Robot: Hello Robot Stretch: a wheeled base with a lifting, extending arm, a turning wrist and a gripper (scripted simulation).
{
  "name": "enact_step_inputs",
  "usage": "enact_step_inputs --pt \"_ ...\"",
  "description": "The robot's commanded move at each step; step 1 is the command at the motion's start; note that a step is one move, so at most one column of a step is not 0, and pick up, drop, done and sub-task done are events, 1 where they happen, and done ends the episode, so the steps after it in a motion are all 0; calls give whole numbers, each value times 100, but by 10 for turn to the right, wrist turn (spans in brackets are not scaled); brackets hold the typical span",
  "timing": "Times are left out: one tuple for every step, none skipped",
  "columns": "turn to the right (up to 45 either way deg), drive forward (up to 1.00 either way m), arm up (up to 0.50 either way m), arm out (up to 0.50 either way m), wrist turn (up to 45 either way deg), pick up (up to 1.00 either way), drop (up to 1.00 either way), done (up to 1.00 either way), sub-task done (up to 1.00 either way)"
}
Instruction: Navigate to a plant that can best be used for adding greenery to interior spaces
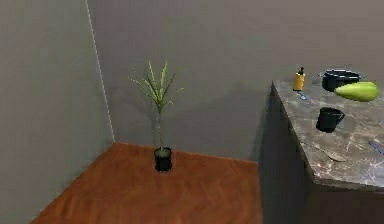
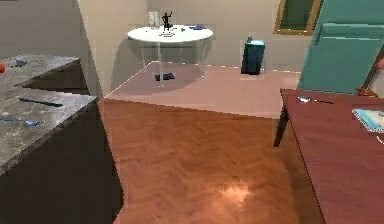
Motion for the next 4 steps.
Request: enact_step_inputs --pt "0 85 0 0 0 0 0 0 0" --pt "60 0 0 0 0 0 0 0 0" --pt "0 10 0 0 0 0 0 0 0" --pt "-270 0 0 0 0 0 0 0 0"
